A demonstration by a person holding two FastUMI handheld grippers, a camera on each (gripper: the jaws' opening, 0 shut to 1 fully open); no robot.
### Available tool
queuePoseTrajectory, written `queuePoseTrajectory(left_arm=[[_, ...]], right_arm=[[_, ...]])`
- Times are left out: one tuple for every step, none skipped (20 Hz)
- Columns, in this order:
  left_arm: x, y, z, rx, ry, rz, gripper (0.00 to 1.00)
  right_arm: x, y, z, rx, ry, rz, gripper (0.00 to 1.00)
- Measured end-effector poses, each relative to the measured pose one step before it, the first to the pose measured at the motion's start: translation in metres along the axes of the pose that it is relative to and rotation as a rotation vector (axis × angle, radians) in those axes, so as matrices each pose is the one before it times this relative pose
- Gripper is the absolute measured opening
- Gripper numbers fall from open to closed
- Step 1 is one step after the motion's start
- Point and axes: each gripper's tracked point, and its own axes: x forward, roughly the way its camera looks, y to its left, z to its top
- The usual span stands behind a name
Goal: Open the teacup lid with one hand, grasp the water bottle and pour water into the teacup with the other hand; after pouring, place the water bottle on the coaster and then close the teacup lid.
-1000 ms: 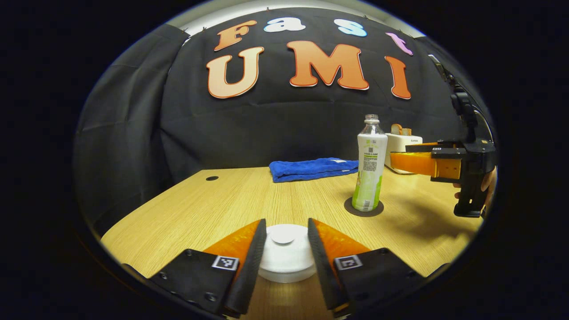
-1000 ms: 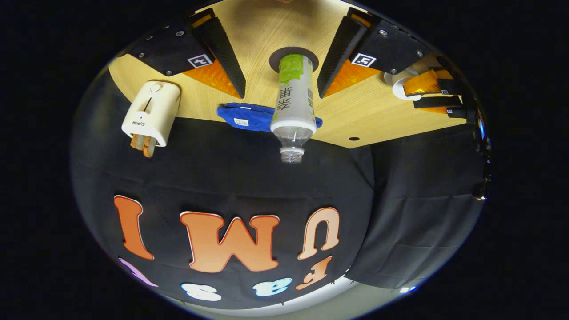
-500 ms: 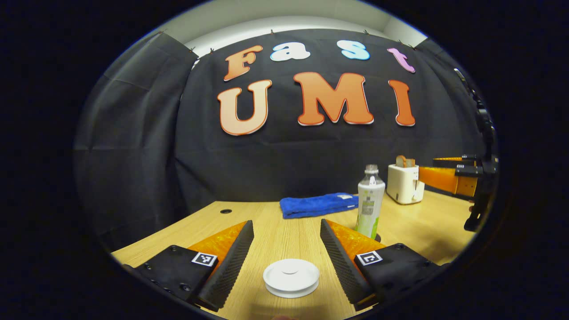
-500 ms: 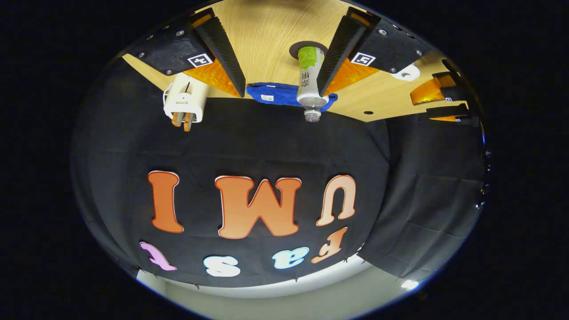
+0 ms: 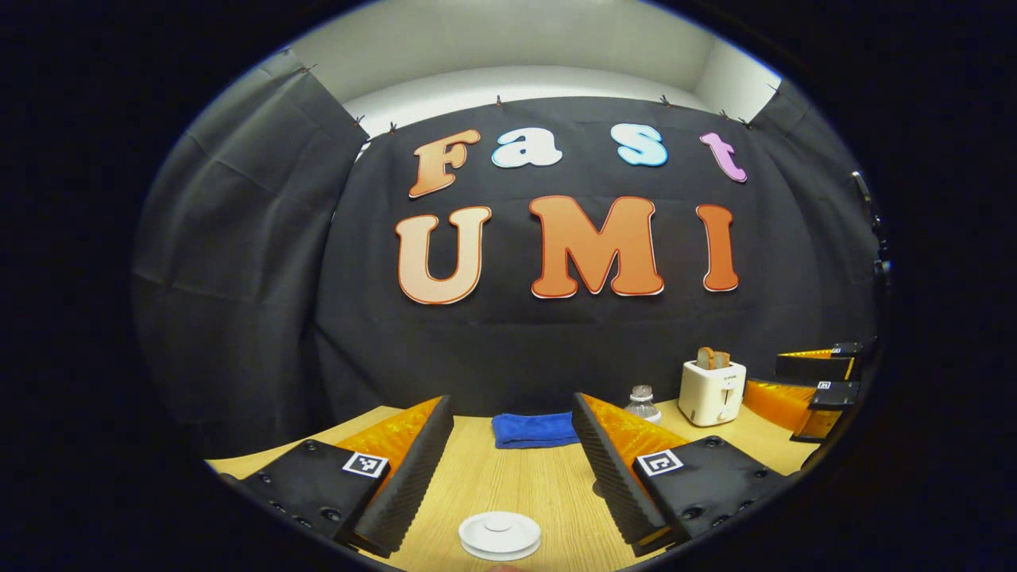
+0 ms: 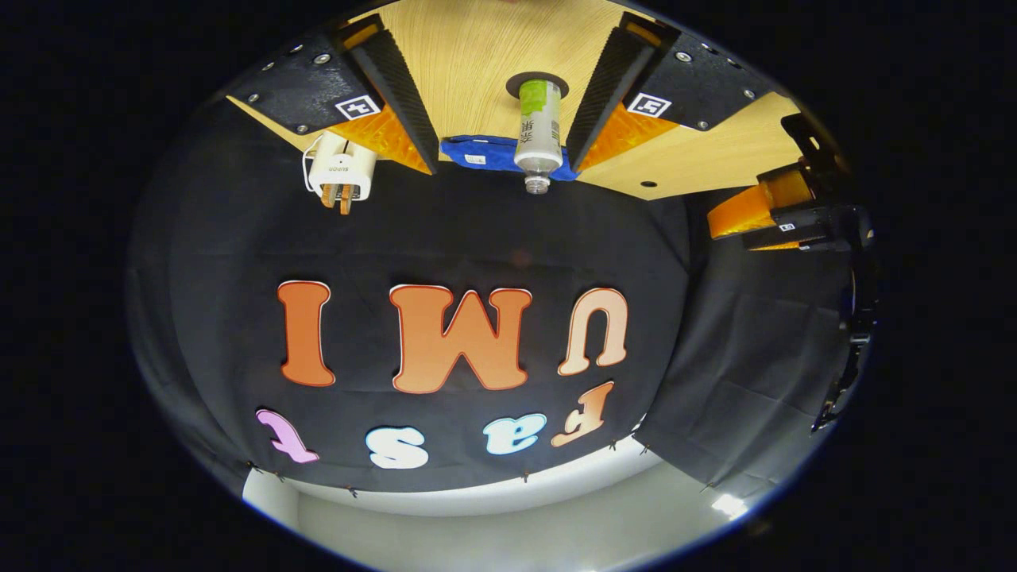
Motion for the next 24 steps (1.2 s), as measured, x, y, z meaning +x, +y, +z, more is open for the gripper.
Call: queuePoseTrajectory(left_arm=[[0.00009,0.00023,-0.00155,-0.00306,0.00223,0.00044,0.98],[0.00043,-0.00007,-0.00105,-0.00037,0.00176,-0.00033,0.95],[0.00061,0.00029,-0.00003,0.00717,-0.00085,-0.00027,0.95],[-0.00065,0.00370,0.00115,0.00594,-0.00281,0.00851,0.95],[-0.00272,0.00165,0.00290,0.00206,-0.01021,0.00446,0.95],[-0.00031,0.00264,0.00227,0.00422,-0.00810,0.00681,0.98],[0.00067,0.00201,0.00045,0.00251,-0.00329,0.00432,0.98],[0.00003,0.00135,0.00135,-0.00230,-0.00440,0.00160,0.95],[-0.00003,0.00112,0.00186,-0.00798,-0.00210,0.00086,0.95],[0.00076,0.00105,0.00101,-0.00965,-0.00304,-0.00210,0.95],[0.00101,0.00158,-0.00013,-0.01320,0.00045,0.00116,0.95],[0.00145,0.00171,-0.00046,-0.01077,0.00179,-0.00218,0.94],[0.00168,0.00246,-0.00079,-0.00351,0.00362,0.00487,0.94],[0.00037,0.00325,-0.00168,0.00181,0.00701,0.00659,0.95],[0.00120,0.00354,-0.00261,0.00291,0.00333,0.00811,0.95],[0.00017,0.00215,-0.00236,-0.00290,0.00587,0.00075,0.95],[0.00028,-0.00051,-0.00309,-0.00007,0.00423,0.00035,0.95],[0.00042,0.00364,-0.00310,0.00146,0.00611,0.00586,0.94],[-0.00029,0.00278,-0.00255,0.00224,0.00526,0.00459,0.95],[-0.00052,0.00001,-0.00009,0.00119,0.00032,-0.00263,0.95],[0.00115,-0.00029,0.00054,0.00301,0.00076,-0.00339,0.98],[0.00012,0.00099,-0.00133,0.00588,0.00531,0.00234,0.95],[0.00024,0.00141,-0.00129,0.00672,0.00449,0.00327,0.95],[-0.00040,0.00095,0.00182,-0.00089,-0.00364,-0.00035,0.95]], right_arm=[[-0.00195,0.00245,0.00097,-0.00409,-0.00159,0.00131,0.97],[-0.00090,0.00041,-0.00016,-0.00248,0.00099,-0.00350,1.00],[-0.00248,0.00046,-0.00045,-0.00029,0.00115,0.00010,0.97],[-0.00043,-0.00157,-0.00003,-0.00188,0.00093,-0.00751,0.97],[-0.00126,-0.00159,0.00076,-0.00338,-0.00054,-0.00804,0.97],[0.00073,-0.00096,0.00059,0.00163,0.00006,-0.00574,0.97],[-0.00061,-0.00014,0.00019,0.00567,0.00253,-0.00371,0.97],[-0.00083,0.00012,0.00077,0.00867,0.00478,0.00136,0.97],[-0.00199,0.00156,0.00150,0.01019,0.00386,0.00125,0.97],[-0.00220,0.00212,0.00370,0.00579,-0.00650,0.01574,0.97],[-0.00187,0.00231,0.00468,0.00252,-0.01007,0.00628,0.97],[0.00040,-0.00339,0.00237,-0.00080,-0.00643,-0.00617,0.97],[-0.00128,-0.00234,0.00149,-0.00649,-0.00325,-0.01078,0.96],[0.00034,-0.00157,0.00153,-0.00813,-0.00375,-0.00767,0.96],[-0.00034,0.00030,0.00090,-0.00270,-0.00127,-0.00327,0.96],[0.00044,0.00145,-0.00297,-0.00253,0.00383,0.00298,0.97],[0.00076,0.00141,-0.00353,-0.00380,0.00700,0.00577,0.97],[0.00151,-0.00003,-0.00530,-0.00330,0.01474,-0.00162,0.97],[0.00100,0.00046,-0.00617,0.00015,0.01397,0.00006,0.97],[0.00241,0.00159,-0.00230,0.00180,0.00705,0.00063,0.97],[0.00054,0.00176,-0.00038,-0.00123,0.00176,0.00214,0.97],[0.00165,0.00048,0.00062,-0.00097,-0.00111,-0.00040,0.97],[0.00032,-0.00001,0.00002,-0.00235,0.00074,-0.00191,0.97],[0.00132,0.00074,-0.00139,-0.00073,-0.00138,0.00203,0.97]])
